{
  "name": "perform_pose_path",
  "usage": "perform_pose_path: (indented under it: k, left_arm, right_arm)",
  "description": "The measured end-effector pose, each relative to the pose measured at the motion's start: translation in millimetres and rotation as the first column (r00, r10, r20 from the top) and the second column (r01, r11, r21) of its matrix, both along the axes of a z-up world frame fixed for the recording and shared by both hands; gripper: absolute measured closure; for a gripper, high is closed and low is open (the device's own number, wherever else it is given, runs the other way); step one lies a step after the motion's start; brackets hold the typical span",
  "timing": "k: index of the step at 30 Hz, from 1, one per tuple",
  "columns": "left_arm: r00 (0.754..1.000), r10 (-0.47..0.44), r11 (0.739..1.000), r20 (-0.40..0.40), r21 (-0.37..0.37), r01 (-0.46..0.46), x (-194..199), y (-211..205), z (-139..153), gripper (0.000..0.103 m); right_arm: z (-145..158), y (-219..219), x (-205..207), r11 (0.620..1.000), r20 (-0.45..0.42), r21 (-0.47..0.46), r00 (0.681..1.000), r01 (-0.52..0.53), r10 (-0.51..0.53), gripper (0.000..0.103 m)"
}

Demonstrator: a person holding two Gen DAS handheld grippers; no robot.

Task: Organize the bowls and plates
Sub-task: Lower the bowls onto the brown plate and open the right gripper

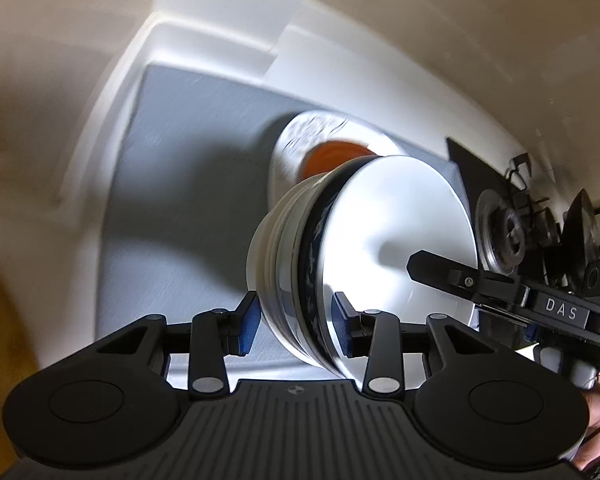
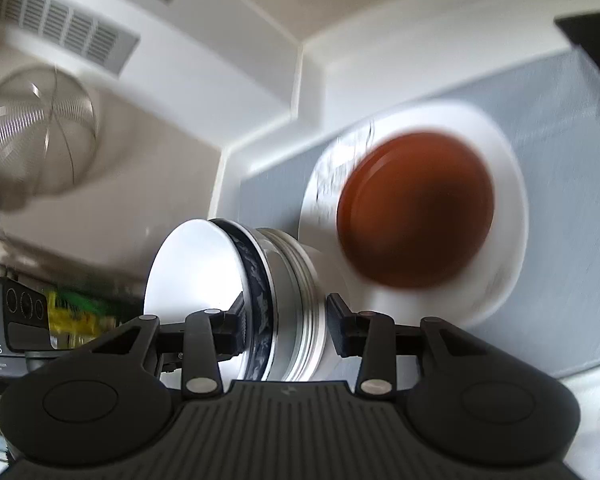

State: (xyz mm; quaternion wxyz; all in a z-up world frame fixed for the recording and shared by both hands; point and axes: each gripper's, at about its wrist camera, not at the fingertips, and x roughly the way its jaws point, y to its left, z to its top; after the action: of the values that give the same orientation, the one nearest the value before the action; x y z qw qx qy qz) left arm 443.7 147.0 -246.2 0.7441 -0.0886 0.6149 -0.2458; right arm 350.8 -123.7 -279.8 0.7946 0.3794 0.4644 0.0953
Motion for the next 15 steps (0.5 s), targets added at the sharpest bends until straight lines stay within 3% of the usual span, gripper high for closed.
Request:
perform_pose_path:
  k: [6,11,15]
  left_arm:
    - [0.999,-0.024,1.0,0.029,0.01,0.024,40.6,-46.7,-2.8,0.062]
    - [0.999,-0.048,0.999,0.025,0.022,0.047,64.6,-79.9,-21.9,0.062]
    - [0.996,-0.09,0.994,0.017,0.06,0.089,75.7,-102.6,-38.1,0.062]
  right_arm:
    - [-5.6,-37.9,28.8,0.999,0.018,-0.043,1.0,0.023,-0.022,0.059]
    - [-23.9,-66.0,42.6,0.997,0.021,-0.064,0.999,0.052,-0.051,0.059]
    - [-49.0,-79.9,47.1,0.994,-0.041,-0.037,0.994,0.101,-0.102,0.06]
